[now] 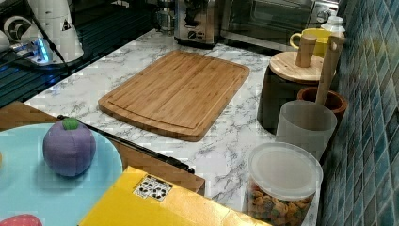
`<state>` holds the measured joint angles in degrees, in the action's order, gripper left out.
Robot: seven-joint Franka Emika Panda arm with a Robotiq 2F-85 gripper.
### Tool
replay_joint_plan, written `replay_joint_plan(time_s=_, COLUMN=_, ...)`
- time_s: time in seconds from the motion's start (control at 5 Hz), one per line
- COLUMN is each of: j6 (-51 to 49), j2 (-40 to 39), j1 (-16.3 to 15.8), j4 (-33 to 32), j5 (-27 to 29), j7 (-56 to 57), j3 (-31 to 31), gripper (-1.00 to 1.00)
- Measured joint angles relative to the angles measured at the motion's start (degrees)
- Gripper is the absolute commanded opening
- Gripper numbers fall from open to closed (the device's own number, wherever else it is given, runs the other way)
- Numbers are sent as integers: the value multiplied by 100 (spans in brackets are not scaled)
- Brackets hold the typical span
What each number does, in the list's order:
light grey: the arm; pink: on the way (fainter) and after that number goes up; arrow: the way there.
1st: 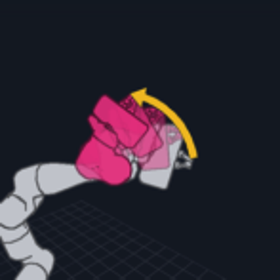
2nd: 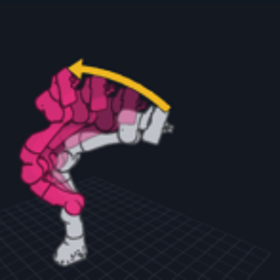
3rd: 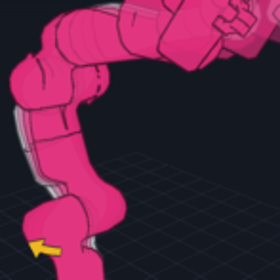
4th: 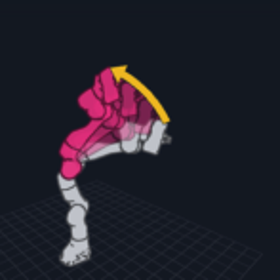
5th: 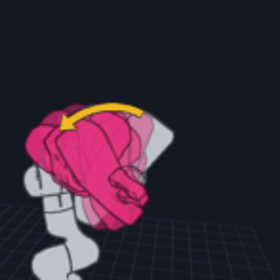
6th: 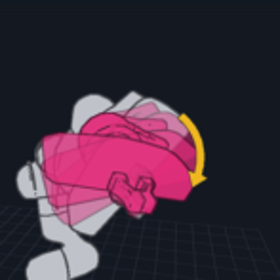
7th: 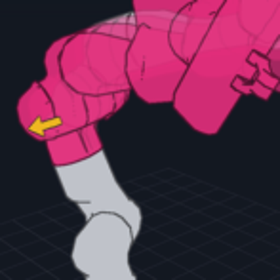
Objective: Turn on the toaster.
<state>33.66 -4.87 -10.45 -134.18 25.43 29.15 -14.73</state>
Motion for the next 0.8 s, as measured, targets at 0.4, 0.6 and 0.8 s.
replay_joint_plan(time_s=0.4, j6=31, j2=42, j1=62, j4=-78, j5=185, j7=90, j3=-1, gripper=-100)
replay_joint_plan(time_s=0.6, j6=106, j2=92, j1=80, j4=-123, j5=172, j7=92, j3=-46, gripper=-100)
replay_joint_plan(time_s=0.8, j6=159, j2=103, j1=80, j4=-134, j5=172, j7=92, j3=-77, gripper=-100)
